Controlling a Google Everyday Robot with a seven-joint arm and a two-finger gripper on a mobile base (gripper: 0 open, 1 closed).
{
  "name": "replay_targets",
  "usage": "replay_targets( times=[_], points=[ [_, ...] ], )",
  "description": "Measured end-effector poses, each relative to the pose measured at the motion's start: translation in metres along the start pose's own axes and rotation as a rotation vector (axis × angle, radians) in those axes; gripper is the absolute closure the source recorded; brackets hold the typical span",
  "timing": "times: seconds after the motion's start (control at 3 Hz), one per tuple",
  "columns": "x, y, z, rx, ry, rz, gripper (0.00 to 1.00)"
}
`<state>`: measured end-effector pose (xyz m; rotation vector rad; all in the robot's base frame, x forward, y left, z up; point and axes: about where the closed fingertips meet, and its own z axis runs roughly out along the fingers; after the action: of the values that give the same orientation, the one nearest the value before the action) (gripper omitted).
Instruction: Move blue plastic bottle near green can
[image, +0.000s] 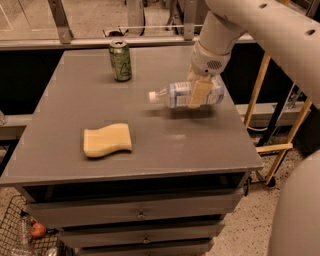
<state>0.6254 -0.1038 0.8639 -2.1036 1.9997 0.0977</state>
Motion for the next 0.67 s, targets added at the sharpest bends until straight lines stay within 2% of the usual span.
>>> replay_targets(
  times=[0.33,0.67],
  points=[
    [-0.0007,-0.0036,-0.0018,0.010,-0.003,0.007,1.00],
    [-0.0009,-0.0036,-0.0011,0.010,-0.004,0.006,1.00]
  ],
)
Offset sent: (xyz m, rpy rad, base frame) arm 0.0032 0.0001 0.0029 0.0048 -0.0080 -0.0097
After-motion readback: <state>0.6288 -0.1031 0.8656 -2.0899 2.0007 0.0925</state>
